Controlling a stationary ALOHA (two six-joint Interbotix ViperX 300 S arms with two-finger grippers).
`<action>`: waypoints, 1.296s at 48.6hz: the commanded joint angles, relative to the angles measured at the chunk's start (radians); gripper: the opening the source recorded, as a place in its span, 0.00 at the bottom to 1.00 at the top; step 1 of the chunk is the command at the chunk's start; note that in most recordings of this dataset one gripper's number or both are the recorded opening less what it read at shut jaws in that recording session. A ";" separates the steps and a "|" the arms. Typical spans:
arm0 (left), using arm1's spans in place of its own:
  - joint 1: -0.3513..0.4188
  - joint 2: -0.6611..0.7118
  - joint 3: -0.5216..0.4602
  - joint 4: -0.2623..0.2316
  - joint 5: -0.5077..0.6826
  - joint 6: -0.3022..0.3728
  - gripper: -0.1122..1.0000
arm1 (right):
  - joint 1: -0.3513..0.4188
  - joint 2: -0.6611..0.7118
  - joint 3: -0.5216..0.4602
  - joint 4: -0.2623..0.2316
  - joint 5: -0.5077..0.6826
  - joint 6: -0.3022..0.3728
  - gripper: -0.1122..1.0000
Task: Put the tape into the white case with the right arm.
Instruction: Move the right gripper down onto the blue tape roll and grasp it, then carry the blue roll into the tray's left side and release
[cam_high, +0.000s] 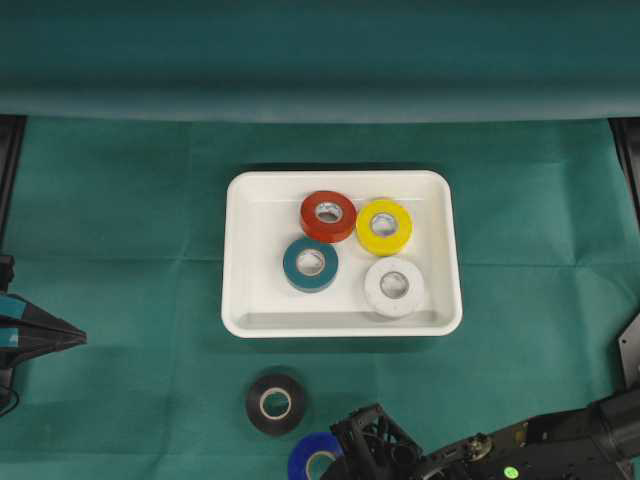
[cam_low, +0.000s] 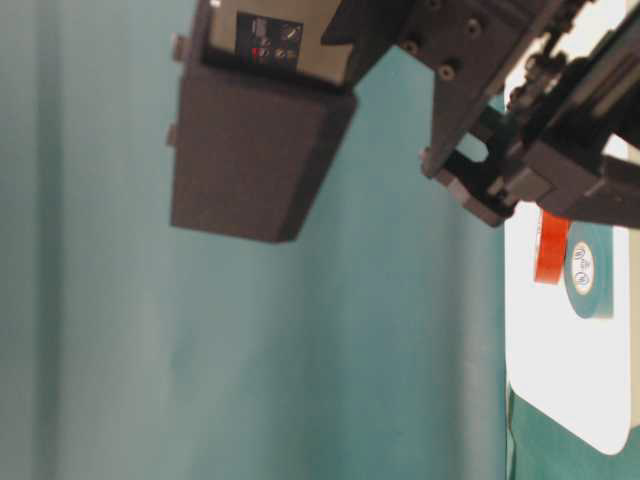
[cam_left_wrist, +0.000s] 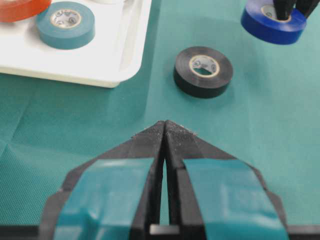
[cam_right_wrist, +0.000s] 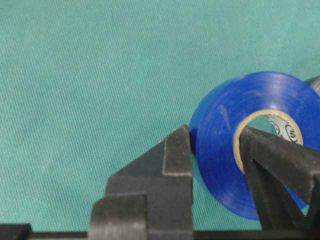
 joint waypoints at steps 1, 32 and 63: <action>0.002 0.009 -0.011 -0.003 -0.009 -0.002 0.10 | -0.015 -0.031 -0.031 0.000 -0.002 0.002 0.12; 0.002 0.009 -0.011 -0.003 -0.011 0.000 0.10 | -0.322 -0.031 -0.054 -0.143 -0.066 -0.006 0.12; 0.002 0.009 -0.011 -0.002 -0.011 -0.002 0.10 | -0.581 0.040 -0.106 -0.256 -0.242 -0.008 0.12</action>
